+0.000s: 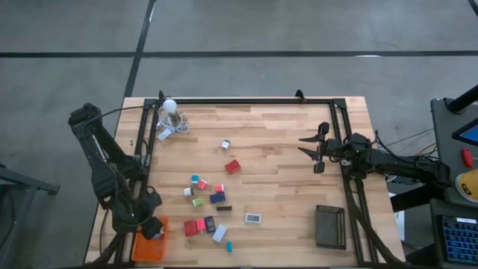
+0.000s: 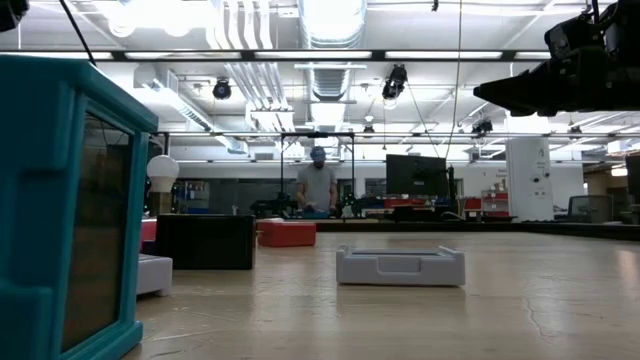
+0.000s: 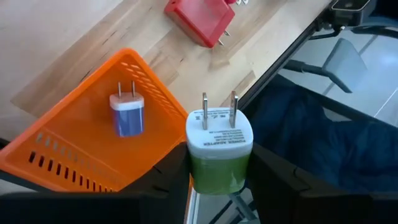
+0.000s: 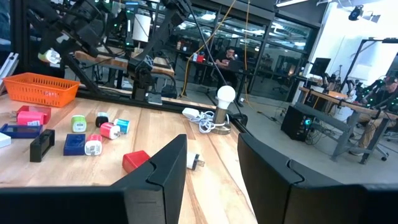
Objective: Pick & Place Office items
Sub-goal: Put the left green charger adapter into the orange bin
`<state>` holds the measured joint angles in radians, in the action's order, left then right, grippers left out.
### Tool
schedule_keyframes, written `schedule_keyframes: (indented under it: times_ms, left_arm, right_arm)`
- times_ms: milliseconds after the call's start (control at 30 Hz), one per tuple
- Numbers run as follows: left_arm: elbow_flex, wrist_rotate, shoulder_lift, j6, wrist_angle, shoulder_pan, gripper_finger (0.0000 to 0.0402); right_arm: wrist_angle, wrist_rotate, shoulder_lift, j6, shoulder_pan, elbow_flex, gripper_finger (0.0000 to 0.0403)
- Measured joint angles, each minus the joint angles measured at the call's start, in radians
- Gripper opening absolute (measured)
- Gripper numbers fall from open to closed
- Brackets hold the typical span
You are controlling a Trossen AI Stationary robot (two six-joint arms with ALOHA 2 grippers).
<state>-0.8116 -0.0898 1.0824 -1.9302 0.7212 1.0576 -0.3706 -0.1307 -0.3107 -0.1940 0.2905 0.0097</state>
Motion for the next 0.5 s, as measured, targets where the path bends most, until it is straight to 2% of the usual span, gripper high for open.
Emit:
schedule_keyframes:
  times_ms: [500]
  left_arm:
    - [0.026,-0.008,0.000,0.171,0.008,0.000,0.0140]
  right_arm:
    - [0.000,0.000,0.000,0.000,0.000,0.000,0.0139]
